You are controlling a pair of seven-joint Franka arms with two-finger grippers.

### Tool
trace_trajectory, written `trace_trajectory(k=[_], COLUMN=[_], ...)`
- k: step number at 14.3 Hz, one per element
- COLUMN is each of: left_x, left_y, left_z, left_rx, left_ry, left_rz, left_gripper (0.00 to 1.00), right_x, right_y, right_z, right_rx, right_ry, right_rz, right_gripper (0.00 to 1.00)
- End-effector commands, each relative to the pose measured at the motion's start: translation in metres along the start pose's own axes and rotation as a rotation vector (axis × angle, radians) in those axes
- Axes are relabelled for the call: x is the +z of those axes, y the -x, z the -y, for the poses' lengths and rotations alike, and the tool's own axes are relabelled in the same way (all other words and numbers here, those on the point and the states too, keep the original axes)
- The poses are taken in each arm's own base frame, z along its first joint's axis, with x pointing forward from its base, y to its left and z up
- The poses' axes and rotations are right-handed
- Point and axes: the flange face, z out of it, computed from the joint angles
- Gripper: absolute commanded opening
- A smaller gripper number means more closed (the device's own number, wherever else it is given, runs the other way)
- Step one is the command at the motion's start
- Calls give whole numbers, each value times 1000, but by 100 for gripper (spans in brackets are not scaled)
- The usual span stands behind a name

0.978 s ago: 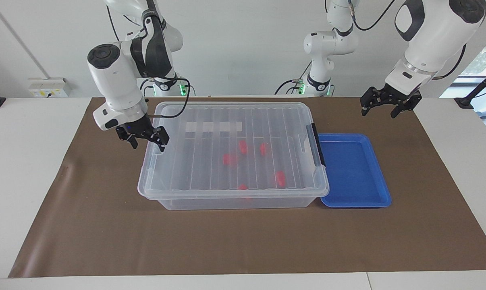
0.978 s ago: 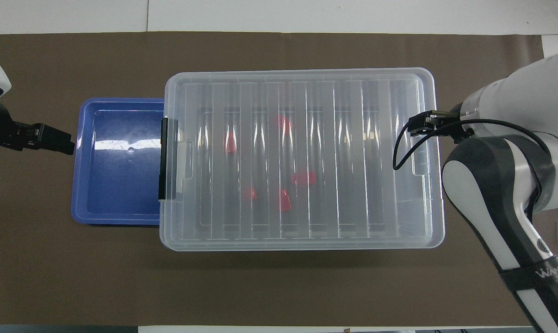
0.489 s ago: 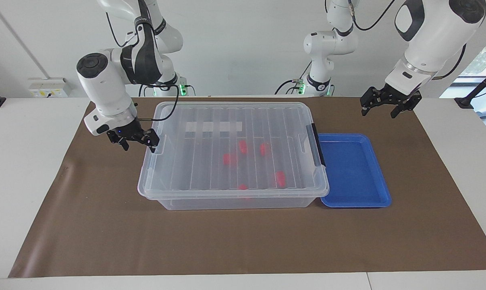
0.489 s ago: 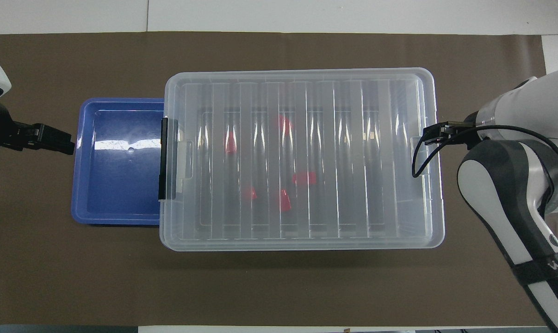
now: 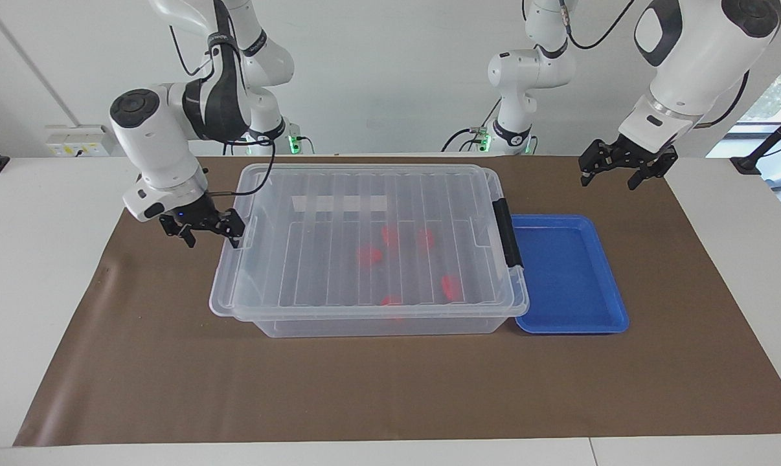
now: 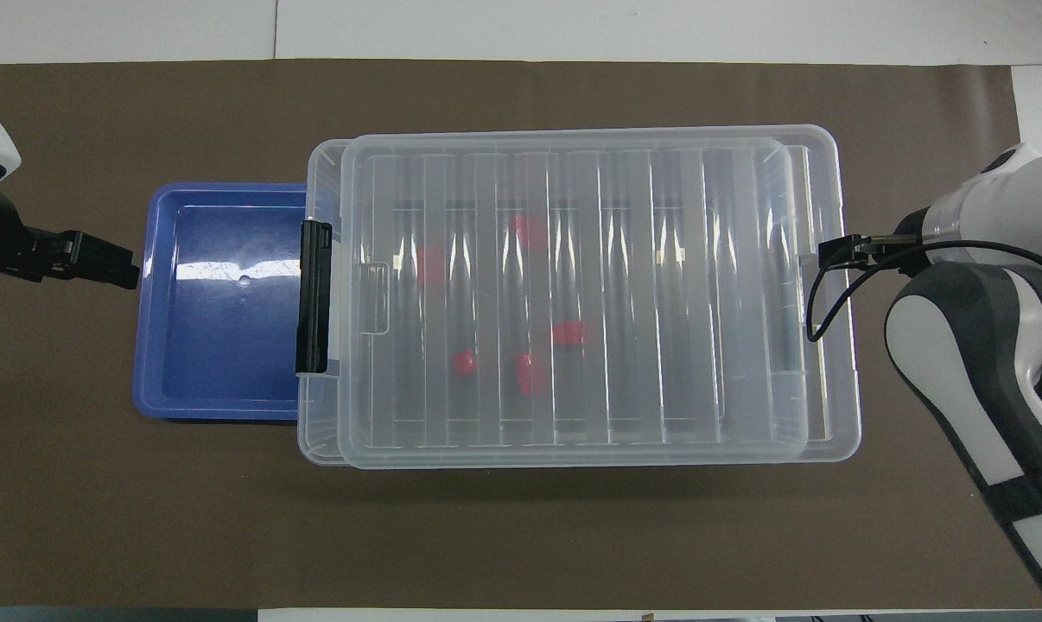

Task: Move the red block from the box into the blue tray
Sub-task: 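Slide the clear lid away from the blue tray with the right gripper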

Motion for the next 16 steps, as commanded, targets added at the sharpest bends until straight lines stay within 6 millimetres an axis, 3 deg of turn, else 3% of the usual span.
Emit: trace_trajectory(k=[1, 5, 16], left_x=[-2, -2, -1], left_y=[5, 5, 8], left_z=[0, 0, 3], left_rx=[2, 2, -2], left_ry=[13, 13, 14], left_rz=[-11, -11, 2], left_gripper=[100, 100, 100], right_x=[1, 2, -4], right_y=[6, 5, 13], right_z=[-18, -60, -139], right_rx=[-37, -81, -159], right_ry=[2, 11, 39], right_rz=[-16, -28, -34], right_gripper=[100, 100, 100])
